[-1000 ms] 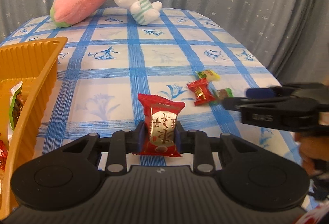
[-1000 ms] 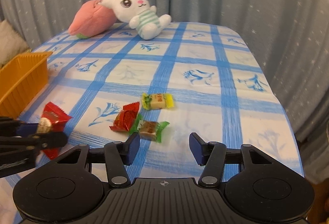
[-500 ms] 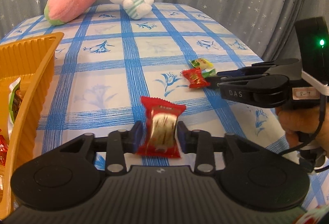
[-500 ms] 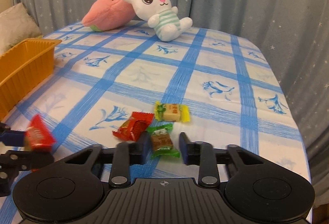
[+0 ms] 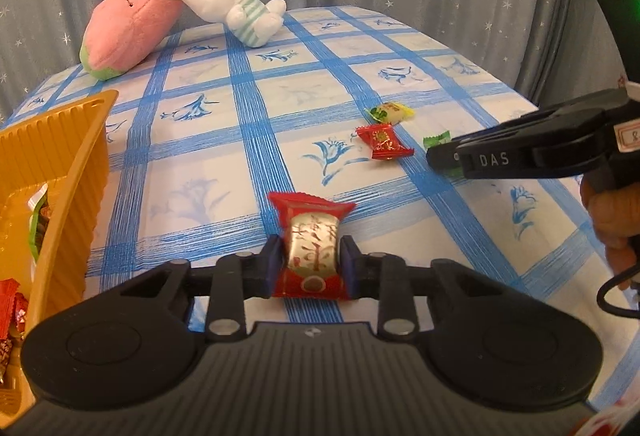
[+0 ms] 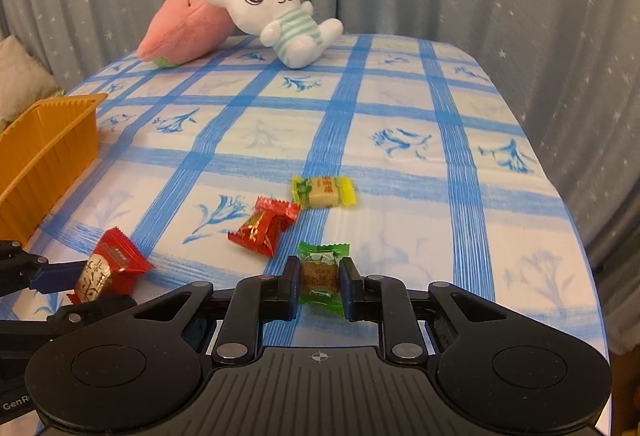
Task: Organize snacks
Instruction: 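Grasp the red gold-printed candy with the left tool while the right tool grasps a green-wrapped candy, then carry both candies over the orange tray and open both tools to drop them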
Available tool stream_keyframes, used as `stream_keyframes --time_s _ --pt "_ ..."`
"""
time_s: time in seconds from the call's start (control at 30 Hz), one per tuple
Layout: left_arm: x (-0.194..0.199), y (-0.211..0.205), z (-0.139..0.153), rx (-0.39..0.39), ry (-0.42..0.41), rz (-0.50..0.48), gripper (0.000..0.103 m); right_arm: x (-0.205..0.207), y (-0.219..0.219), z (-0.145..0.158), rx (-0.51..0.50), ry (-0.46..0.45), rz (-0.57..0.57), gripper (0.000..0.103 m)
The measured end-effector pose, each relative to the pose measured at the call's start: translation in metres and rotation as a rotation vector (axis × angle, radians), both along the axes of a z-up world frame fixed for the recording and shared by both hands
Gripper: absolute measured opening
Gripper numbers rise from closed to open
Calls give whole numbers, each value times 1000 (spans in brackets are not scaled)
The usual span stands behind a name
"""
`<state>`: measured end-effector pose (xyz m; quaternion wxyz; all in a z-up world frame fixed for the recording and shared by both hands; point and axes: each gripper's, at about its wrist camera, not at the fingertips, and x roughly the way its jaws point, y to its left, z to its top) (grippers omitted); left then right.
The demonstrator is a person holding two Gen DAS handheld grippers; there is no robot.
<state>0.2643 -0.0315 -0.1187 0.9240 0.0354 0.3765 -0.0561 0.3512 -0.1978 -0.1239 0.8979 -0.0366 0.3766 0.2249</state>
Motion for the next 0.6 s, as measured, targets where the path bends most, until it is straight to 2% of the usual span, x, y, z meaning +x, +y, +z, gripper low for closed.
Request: stream_keyframes --time_s 0.23,0.6 --pt "-25 2 16 -21 0 4 25 -32 -6 13 51 12 -47 21" --pt "-96 13 42 -64 17 39 25 -128 -4 37 70 -7 -109 21"
